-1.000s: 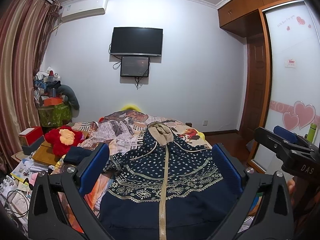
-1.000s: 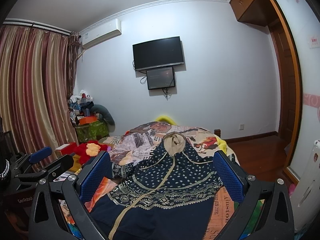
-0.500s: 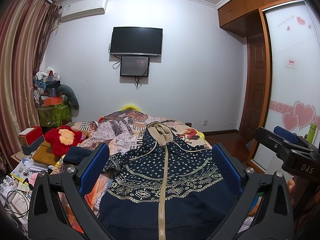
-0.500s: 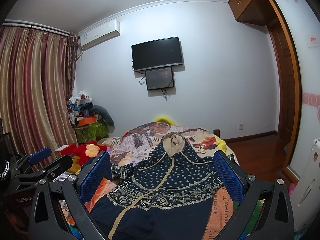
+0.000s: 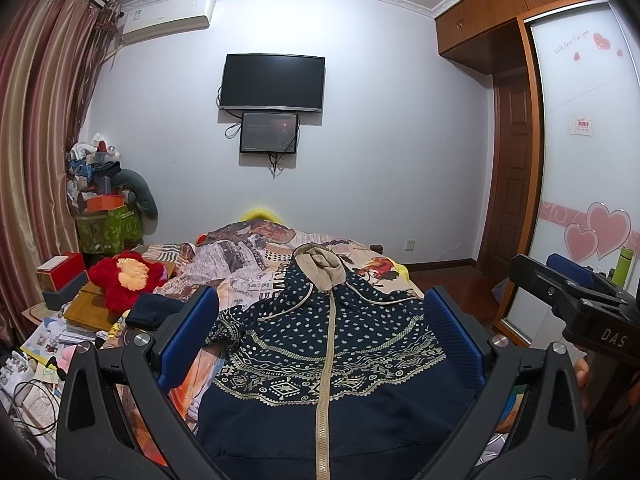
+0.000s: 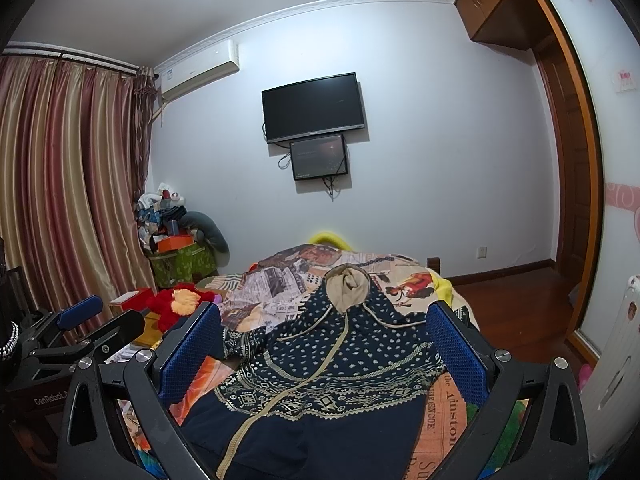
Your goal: Fold large clothes
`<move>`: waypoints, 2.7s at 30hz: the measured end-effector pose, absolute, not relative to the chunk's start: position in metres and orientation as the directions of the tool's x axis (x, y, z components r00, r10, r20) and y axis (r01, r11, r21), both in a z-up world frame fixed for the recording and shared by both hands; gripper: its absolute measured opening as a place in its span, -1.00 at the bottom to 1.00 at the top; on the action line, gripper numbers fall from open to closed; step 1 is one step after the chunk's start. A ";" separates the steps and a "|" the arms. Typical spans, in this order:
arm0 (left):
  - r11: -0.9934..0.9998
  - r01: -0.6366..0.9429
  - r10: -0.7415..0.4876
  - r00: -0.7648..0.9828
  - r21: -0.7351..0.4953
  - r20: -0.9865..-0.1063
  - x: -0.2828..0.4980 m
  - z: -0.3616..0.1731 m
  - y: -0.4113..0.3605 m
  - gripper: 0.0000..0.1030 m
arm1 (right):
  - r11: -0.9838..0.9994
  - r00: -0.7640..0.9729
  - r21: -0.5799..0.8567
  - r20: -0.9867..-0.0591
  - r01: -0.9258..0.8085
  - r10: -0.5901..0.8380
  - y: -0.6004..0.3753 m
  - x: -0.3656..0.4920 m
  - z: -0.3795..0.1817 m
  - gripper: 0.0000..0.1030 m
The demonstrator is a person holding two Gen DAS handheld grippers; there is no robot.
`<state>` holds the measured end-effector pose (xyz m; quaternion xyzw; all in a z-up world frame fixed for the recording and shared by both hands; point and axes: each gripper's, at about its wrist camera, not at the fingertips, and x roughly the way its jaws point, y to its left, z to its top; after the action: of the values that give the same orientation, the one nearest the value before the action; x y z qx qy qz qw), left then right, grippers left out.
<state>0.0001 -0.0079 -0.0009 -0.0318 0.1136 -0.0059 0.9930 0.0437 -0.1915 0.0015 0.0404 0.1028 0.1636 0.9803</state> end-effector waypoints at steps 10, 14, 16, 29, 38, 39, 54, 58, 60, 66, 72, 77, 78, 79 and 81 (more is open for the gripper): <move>0.998 0.004 -0.018 0.974 -0.064 -0.227 0.000 0.000 -0.008 1.00 | 0.943 0.925 0.115 -0.188 -0.313 0.330 -0.191 0.044 0.000 1.00; 0.998 0.001 -0.017 0.973 -0.068 -0.231 0.001 0.000 -0.007 1.00 | 0.943 0.925 0.114 -0.190 -0.313 0.330 -0.191 0.045 -0.001 1.00; 0.997 -0.001 -0.016 0.972 -0.071 -0.235 0.002 -0.001 -0.005 1.00 | 0.942 0.923 0.112 -0.193 -0.315 0.332 -0.192 0.045 0.001 1.00; 0.994 -0.073 0.046 0.954 -0.080 -0.296 0.046 -0.017 0.028 1.00 | 0.943 0.910 0.087 -0.249 -0.321 0.332 -0.170 0.086 -0.006 1.00; 0.975 -0.213 0.164 0.888 -0.068 -0.430 0.133 -0.051 0.104 1.00 | 0.943 0.877 0.081 -0.348 -0.324 0.331 -0.142 0.181 -0.026 1.00; 0.971 -0.230 0.177 0.875 -0.066 -0.451 0.142 -0.056 0.114 1.00 | 0.943 0.872 0.077 -0.364 -0.323 0.328 -0.139 0.194 -0.029 1.00; 0.836 -0.543 0.284 0.552 -0.080 -0.784 0.249 -0.194 0.288 0.91 | 0.953 0.742 0.037 -0.618 -0.300 0.258 -0.106 0.376 -0.102 1.00; 0.851 -0.520 0.370 0.507 0.066 -0.778 0.277 -0.205 0.299 0.87 | 0.949 0.693 0.102 -0.661 -0.297 0.288 -0.106 0.401 -0.121 1.00; 0.862 -0.497 0.384 0.510 0.100 -0.770 0.287 -0.205 0.300 0.85 | 0.949 0.674 0.111 -0.679 -0.295 0.290 -0.105 0.412 -0.130 1.00; 0.912 -0.359 0.377 0.542 0.199 -0.751 0.333 -0.207 0.286 0.63 | 0.943 0.627 0.060 -0.733 -0.328 0.265 -0.087 0.440 -0.153 1.00; 0.912 -0.336 0.374 0.447 0.235 -0.813 0.369 -0.235 0.297 0.04 | 0.916 0.566 0.021 -0.781 -0.400 0.265 -0.061 0.459 -0.173 1.00; 0.905 -0.387 0.358 0.465 0.179 -0.809 0.367 -0.231 0.307 -0.51 | 0.891 0.520 -0.016 -0.817 -0.453 0.250 -0.045 0.461 -0.189 0.99; 0.904 -0.391 0.355 0.467 0.171 -0.810 0.367 -0.228 0.307 -0.70 | 0.886 0.512 -0.021 -0.823 -0.463 0.248 -0.043 0.460 -0.191 0.99; 0.905 -0.394 0.348 0.470 0.159 -0.812 0.365 -0.225 0.308 -0.76 | 0.881 0.505 -0.027 -0.828 -0.472 0.245 -0.041 0.459 -0.194 0.99; 0.906 -0.402 0.333 0.477 0.135 -0.814 0.363 -0.216 0.308 -0.79 | 0.874 0.499 -0.039 -0.833 -0.484 0.239 -0.039 0.456 -0.196 0.99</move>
<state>0.3629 0.3078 -0.2156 -0.0373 0.4647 0.2139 0.8585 0.4559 -0.0390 -0.1962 -0.1347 0.4537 0.2113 0.8552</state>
